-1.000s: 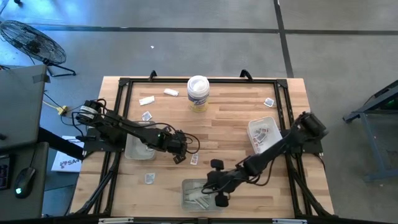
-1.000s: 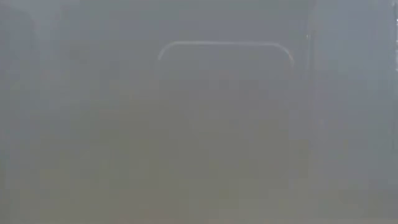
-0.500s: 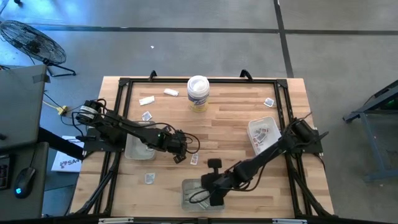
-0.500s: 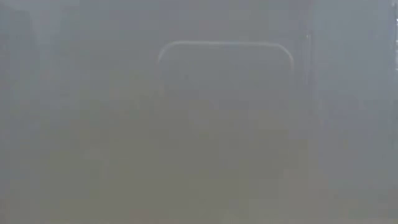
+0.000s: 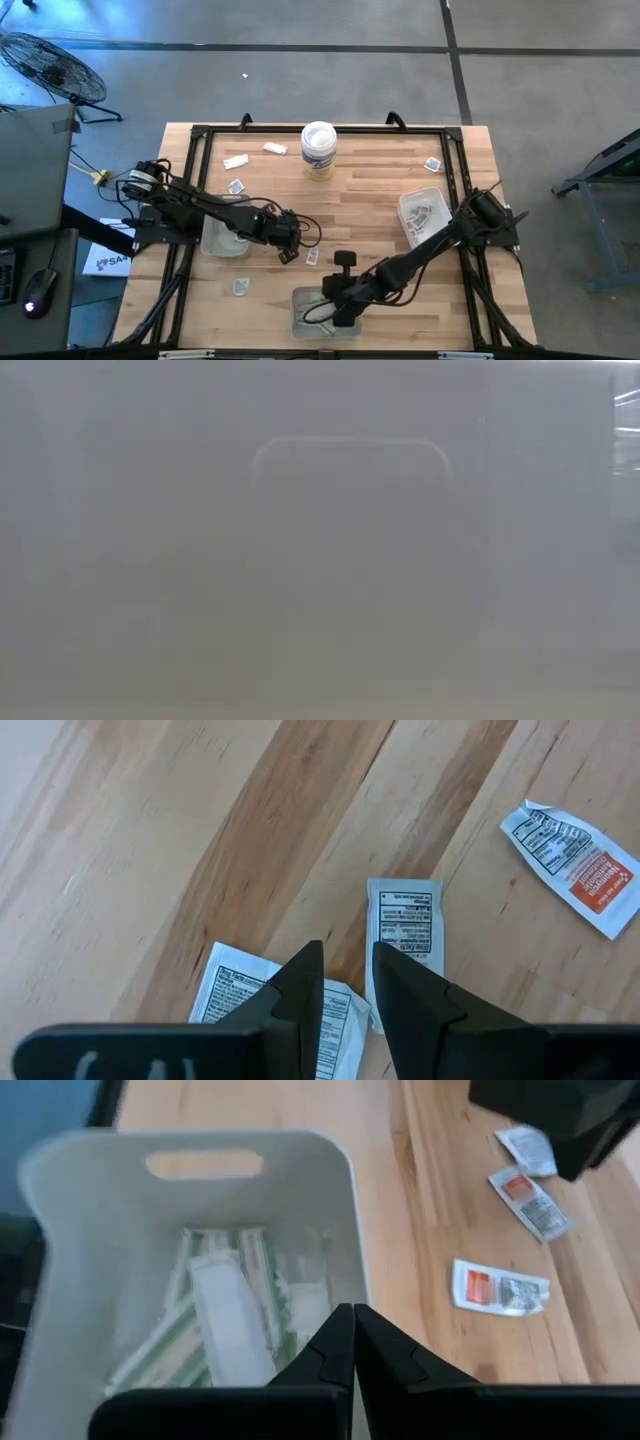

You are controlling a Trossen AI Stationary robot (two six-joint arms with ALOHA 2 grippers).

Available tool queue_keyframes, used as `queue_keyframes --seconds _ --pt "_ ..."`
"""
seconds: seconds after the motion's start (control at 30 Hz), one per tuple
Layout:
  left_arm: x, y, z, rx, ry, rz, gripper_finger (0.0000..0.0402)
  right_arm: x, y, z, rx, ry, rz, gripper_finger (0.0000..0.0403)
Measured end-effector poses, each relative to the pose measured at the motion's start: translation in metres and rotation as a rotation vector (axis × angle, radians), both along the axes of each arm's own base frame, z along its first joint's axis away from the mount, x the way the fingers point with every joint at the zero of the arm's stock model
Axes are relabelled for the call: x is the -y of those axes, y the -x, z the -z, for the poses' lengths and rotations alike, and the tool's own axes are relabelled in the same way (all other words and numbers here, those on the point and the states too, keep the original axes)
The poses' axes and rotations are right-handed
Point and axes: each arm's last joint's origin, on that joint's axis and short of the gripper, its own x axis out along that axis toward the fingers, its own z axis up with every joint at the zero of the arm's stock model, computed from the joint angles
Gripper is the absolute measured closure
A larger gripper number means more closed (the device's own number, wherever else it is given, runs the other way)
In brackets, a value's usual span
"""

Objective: Pick & Place First Aid Supplies
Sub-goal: Put the orange ointment pack into the white bin

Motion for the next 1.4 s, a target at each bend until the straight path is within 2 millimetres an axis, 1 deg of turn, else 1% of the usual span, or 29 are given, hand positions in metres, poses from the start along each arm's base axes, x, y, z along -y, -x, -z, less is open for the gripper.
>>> queue_keyframes --seconds 0.23,0.4,0.47,0.63,0.7,0.8,0.9,1.0,1.23,1.3,1.4 --pt "0.002 -0.002 0.000 0.017 0.061 -0.012 0.0314 0.001 0.002 -0.013 0.037 -0.024 -0.009 0.0402" --pt "0.002 0.000 0.000 -0.003 0.078 -0.021 0.0314 0.001 0.002 -0.014 0.033 -0.028 -0.011 0.0401" --pt "0.005 0.001 0.001 -0.009 0.099 -0.006 0.0314 0.001 0.002 -0.014 0.032 -0.036 -0.010 0.0399" --pt "0.017 0.001 0.012 -0.046 0.115 0.038 0.0314 0.001 0.002 -0.014 0.032 -0.037 -0.011 0.0400" --pt "0.021 -0.003 0.016 -0.030 0.109 0.051 0.0314 0.001 0.002 -0.014 0.031 -0.039 -0.012 0.0402" --pt "0.021 -0.005 0.020 -0.033 0.074 0.068 0.0314 0.002 0.001 -0.014 0.038 -0.043 -0.010 0.0401" --pt "0.019 -0.006 0.021 -0.021 0.016 0.072 0.0314 0.003 0.000 -0.015 0.043 -0.047 -0.007 0.0398" --pt "0.011 -0.010 0.020 -0.003 -0.046 0.069 0.0314 0.003 0.000 -0.015 0.041 -0.061 0.000 0.0396" --pt "-0.011 -0.016 0.019 -0.001 -0.073 0.057 0.0314 0.002 -0.001 -0.015 0.048 -0.074 0.007 0.0396" --pt "-0.013 -0.016 0.016 0.005 -0.062 0.063 0.0314 0.002 -0.001 -0.015 0.049 -0.075 0.006 0.0396" --pt "-0.010 -0.014 0.012 0.005 -0.034 0.097 0.0314 0.002 -0.001 -0.015 0.046 -0.082 0.000 0.0395"
